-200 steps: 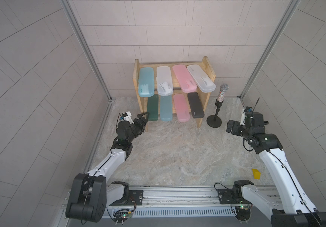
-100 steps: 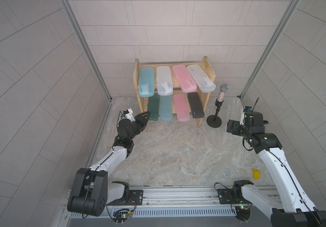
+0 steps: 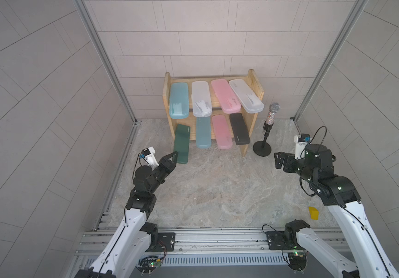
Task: Remove the pencil cases from the shelf
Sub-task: Pick up the pencil case from the shelf, then place the pencil case at the center of the board.
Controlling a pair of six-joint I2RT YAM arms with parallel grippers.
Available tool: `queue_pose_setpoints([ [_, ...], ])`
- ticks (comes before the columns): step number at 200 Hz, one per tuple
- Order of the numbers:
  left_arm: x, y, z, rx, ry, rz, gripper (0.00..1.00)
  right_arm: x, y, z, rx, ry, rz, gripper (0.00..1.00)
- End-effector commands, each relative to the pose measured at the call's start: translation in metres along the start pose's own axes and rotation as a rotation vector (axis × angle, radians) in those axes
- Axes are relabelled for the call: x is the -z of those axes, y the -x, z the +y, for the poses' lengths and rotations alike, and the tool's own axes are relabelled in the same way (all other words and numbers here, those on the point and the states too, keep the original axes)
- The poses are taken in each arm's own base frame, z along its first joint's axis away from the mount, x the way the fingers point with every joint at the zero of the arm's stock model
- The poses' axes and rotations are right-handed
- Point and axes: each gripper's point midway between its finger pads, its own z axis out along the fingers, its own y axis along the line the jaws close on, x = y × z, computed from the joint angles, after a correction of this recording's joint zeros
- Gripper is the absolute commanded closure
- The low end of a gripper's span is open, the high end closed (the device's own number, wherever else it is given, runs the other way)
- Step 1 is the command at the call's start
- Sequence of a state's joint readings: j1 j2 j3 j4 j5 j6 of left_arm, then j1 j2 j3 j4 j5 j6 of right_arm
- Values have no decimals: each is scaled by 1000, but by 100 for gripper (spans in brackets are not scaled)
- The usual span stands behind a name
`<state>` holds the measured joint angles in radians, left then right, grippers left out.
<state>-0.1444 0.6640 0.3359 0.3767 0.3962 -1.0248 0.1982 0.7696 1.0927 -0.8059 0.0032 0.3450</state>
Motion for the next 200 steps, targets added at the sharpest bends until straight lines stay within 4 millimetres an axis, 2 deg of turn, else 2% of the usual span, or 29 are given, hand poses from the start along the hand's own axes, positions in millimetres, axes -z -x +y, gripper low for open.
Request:
queue_pose_setpoints([
  [1,20,-1,-10,-135,-55,-39,100,14,-20,14,-32,73,31,0],
  [17,34,-9,-12,-191,-106,-55,100,22,-29,28,-44,142,34,0],
  [63,78,-11,-37,-286,-289,-193,100,33,-48,82,-72,373,36,0],
  [89,78,-21,-47,-310,-361,-141,100,35,-53,123,-35,469,27,0],
  [142,83,-23,-52,-319,-412,-157,100,38,-51,232,81,598,2,0],
  [200,88,-23,-62,-347,-464,-175,100,26,-33,293,3,650,-27,0],
])
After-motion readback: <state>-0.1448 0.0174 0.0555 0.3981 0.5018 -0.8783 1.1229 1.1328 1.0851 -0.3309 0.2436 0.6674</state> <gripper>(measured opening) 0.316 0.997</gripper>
